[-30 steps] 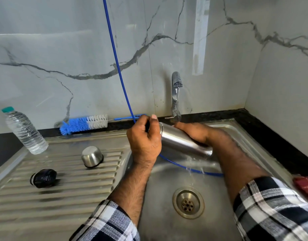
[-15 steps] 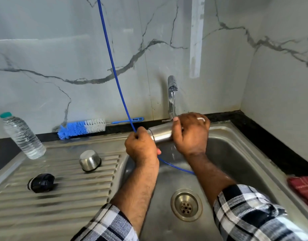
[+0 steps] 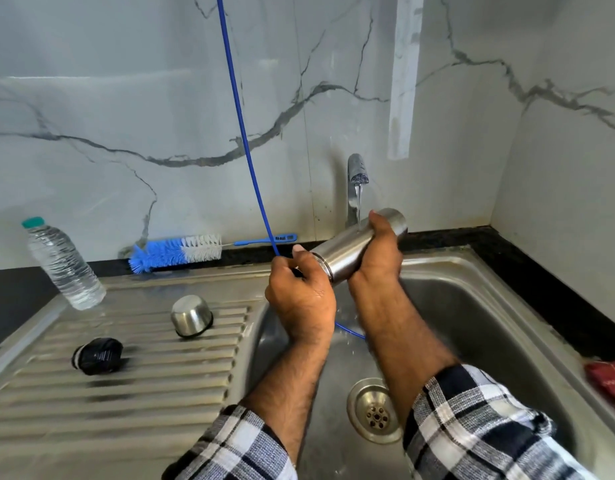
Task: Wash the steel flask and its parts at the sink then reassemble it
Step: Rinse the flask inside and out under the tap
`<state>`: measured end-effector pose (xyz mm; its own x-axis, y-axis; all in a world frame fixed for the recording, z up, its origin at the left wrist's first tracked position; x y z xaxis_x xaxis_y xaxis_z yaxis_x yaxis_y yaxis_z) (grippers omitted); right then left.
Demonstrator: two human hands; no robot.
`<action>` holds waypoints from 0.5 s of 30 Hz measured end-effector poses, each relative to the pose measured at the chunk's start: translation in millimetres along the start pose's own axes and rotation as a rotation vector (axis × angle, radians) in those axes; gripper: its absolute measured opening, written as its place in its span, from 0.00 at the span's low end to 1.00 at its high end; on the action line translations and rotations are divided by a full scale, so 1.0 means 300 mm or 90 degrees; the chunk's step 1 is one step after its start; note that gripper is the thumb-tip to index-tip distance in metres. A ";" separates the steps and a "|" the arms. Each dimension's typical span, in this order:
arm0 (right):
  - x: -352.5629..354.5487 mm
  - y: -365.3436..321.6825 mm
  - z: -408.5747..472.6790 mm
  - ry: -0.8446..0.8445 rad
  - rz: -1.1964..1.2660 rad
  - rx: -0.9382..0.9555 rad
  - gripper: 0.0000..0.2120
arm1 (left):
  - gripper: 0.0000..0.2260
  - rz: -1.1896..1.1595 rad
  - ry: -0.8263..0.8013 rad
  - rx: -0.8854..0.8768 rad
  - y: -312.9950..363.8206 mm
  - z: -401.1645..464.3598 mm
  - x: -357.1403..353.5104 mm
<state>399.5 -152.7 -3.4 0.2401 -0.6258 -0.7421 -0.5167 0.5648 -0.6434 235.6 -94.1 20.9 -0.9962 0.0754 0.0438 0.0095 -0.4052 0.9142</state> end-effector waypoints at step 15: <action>0.055 -0.062 0.014 -0.110 0.146 0.013 0.31 | 0.17 -0.039 -0.189 0.288 -0.112 0.042 -0.055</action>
<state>416.4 -171.3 -4.5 0.2559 -0.3809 -0.8885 -0.5575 0.6927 -0.4576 252.9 -70.3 -5.5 -0.9291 0.3678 0.0372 0.0540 0.0353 0.9979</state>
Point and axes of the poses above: each hand's wrist, its own z-axis towards the middle knuckle, its own x-axis out of the back of the hand, y = z × x, the point moved 7 cm from there along z, towards the middle knuckle, and after that the axes turned 12 degrees about -y, right-handed, at the moved point
